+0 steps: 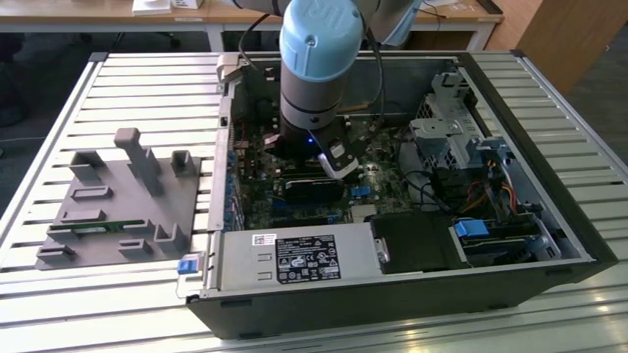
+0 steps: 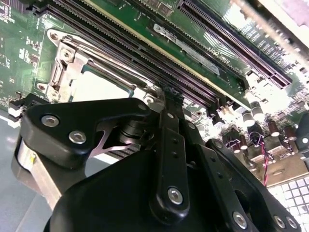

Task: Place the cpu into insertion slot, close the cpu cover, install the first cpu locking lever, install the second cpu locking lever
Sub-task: 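Install the second cpu locking lever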

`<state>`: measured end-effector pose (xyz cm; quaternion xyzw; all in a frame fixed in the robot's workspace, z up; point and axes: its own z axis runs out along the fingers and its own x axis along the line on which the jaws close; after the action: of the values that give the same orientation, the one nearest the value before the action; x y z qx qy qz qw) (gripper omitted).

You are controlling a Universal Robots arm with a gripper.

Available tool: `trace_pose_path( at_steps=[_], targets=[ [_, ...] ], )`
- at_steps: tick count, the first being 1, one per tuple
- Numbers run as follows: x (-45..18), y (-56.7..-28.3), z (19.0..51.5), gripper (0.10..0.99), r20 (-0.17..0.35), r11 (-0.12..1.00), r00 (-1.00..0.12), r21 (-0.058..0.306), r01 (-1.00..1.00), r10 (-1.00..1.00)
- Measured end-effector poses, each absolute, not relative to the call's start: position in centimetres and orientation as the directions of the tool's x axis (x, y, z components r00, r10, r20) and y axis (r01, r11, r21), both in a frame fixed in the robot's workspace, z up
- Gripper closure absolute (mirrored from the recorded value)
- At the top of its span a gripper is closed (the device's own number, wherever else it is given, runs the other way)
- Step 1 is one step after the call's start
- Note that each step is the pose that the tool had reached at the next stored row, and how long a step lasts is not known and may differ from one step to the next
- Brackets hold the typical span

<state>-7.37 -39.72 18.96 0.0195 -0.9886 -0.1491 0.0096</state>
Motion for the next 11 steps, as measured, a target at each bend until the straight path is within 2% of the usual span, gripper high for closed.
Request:
trace_pose_path(
  at_steps=[11],
  targets=[
    [-7.4,-39.7,20.2,0.98,0.013,0.954,-0.999,0.297,-0.034,-0.04]
  ],
)
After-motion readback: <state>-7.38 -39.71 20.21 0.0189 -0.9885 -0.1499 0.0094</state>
